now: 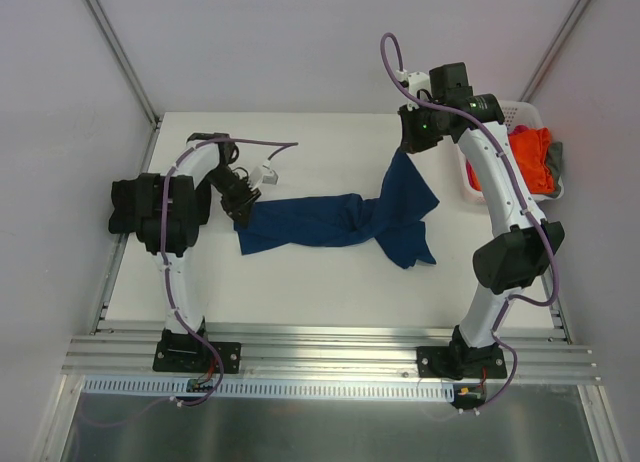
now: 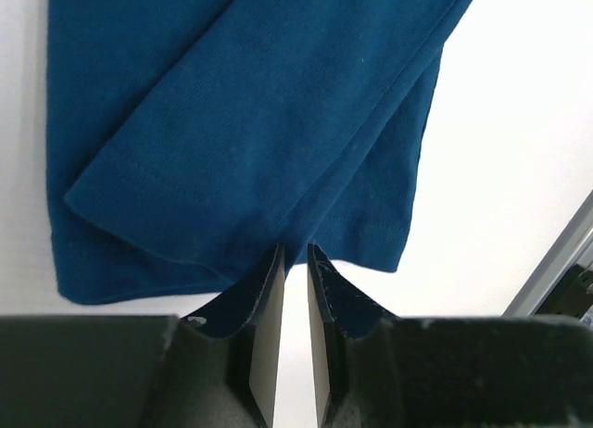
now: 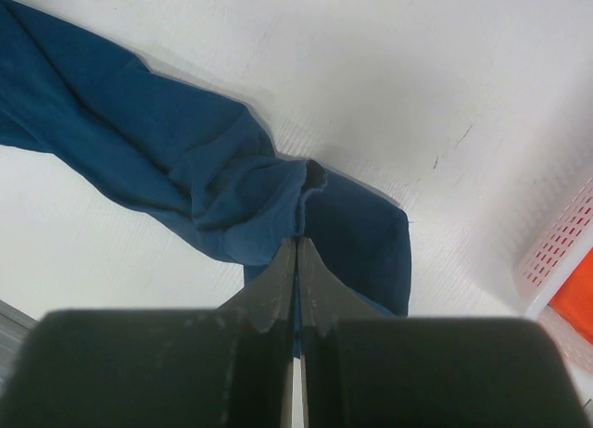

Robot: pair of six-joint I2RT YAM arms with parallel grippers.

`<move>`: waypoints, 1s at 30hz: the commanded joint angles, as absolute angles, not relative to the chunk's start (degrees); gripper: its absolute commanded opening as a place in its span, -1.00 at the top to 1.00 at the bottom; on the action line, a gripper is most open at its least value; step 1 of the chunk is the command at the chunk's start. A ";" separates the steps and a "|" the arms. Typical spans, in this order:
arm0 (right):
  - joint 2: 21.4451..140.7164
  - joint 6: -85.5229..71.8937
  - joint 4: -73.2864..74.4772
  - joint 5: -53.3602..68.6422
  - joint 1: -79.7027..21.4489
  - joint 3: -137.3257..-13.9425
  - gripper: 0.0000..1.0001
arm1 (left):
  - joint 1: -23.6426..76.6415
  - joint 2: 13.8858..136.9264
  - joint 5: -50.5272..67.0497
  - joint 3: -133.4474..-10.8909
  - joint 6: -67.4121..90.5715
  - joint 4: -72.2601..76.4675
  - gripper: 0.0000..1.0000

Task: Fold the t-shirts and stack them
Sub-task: Flatten out the tshirt

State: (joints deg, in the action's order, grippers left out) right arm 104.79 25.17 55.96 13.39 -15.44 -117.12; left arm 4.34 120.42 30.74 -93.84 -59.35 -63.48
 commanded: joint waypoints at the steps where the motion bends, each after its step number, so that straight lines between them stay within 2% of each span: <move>1: 102.66 26.02 55.02 12.31 -15.29 -118.56 0.99 | 5.18 121.81 30.24 -94.13 -58.72 -64.95 0.68; 7: 102.83 25.93 54.93 12.22 -15.21 -119.00 0.99 | 5.54 123.40 27.42 -94.83 -57.31 -65.04 0.77; 9: 102.92 25.93 54.84 12.22 -15.21 -119.00 0.99 | 5.45 123.58 27.25 -95.10 -57.13 -65.04 0.93; 11: 103.01 25.93 54.84 12.22 -15.21 -119.00 0.99 | 5.45 123.58 27.51 -95.18 -56.87 -64.95 1.00; 20: 102.13 25.84 55.02 11.43 -15.12 -120.15 0.99 | 4.31 117.96 29.97 -95.18 -55.11 -63.20 1.00; 30: 95.02 27.86 54.23 4.67 -13.19 -117.78 0.99 | 3.43 100.22 32.16 -96.68 -48.79 -59.42 1.00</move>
State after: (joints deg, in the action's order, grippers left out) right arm 101.65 26.72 55.92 8.38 -14.59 -117.36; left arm 3.49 107.18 28.84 -94.80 -52.01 -59.96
